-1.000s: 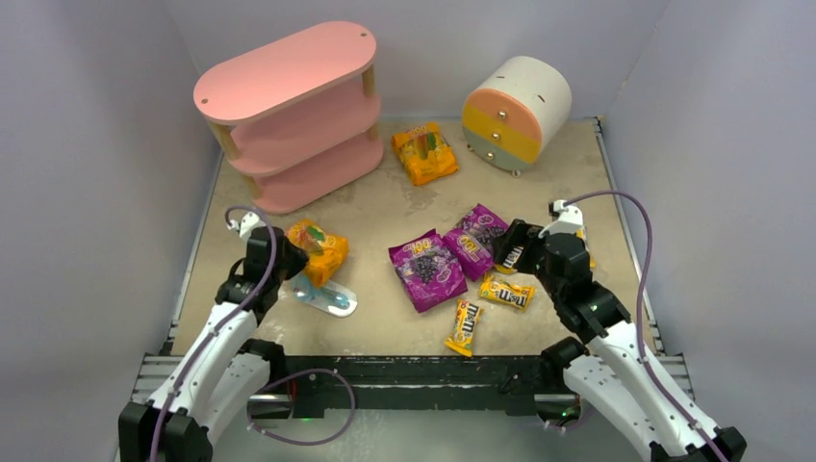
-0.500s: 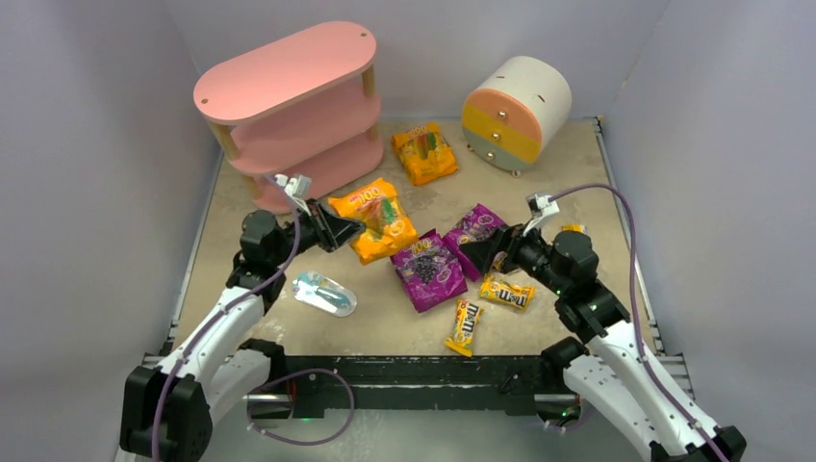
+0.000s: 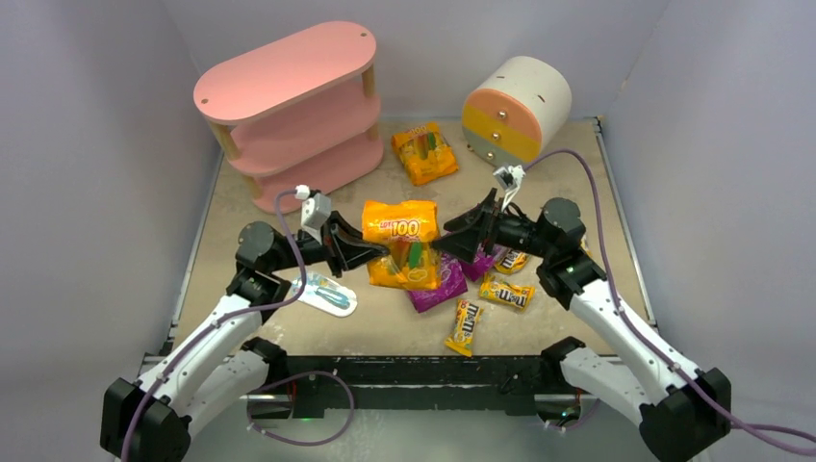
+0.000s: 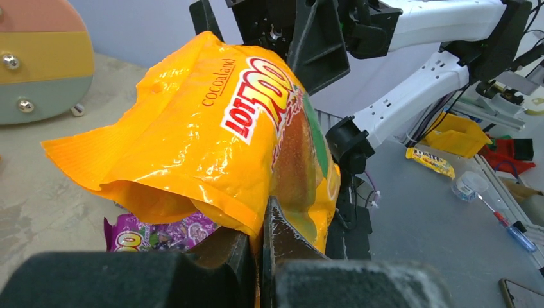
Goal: Place and organize the candy bags onto the shelf
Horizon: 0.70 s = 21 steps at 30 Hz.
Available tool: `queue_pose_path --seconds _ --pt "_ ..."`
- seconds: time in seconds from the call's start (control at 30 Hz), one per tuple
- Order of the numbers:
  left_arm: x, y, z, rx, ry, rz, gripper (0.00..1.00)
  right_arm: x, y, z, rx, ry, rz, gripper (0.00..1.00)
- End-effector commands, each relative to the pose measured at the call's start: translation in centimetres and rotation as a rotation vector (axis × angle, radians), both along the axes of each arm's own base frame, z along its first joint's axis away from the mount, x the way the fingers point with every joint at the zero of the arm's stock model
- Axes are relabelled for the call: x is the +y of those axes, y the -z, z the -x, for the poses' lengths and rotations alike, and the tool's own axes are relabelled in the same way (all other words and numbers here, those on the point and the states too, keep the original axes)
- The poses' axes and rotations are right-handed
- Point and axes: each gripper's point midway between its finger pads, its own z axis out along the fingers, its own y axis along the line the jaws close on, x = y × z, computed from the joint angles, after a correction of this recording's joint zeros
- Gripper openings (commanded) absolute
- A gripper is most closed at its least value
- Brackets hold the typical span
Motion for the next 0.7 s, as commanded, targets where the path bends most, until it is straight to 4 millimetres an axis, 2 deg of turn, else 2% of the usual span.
queue_pose_path --seconds 0.0,0.1,0.37,0.53,0.67 --pt "-0.1 -4.0 0.1 -0.165 0.005 0.049 0.0 1.5 -3.8 3.2 -0.051 -0.234 -0.111 0.99" --pt "-0.2 -3.5 -0.1 -0.16 0.007 0.034 0.0 1.6 -4.1 4.0 -0.068 -0.268 -0.12 0.99" --pt "-0.5 -3.1 -0.7 -0.121 0.007 0.024 0.0 1.6 -5.6 4.5 -0.079 -0.287 -0.157 0.99" --pt "-0.8 -3.5 -0.2 -0.129 0.04 0.038 0.0 2.1 -6.6 3.8 -0.08 -0.252 -0.173 0.99" --pt "-1.1 -3.7 0.2 -0.114 0.072 0.036 0.0 3.0 -5.9 2.6 -0.058 -0.215 -0.137 0.99"
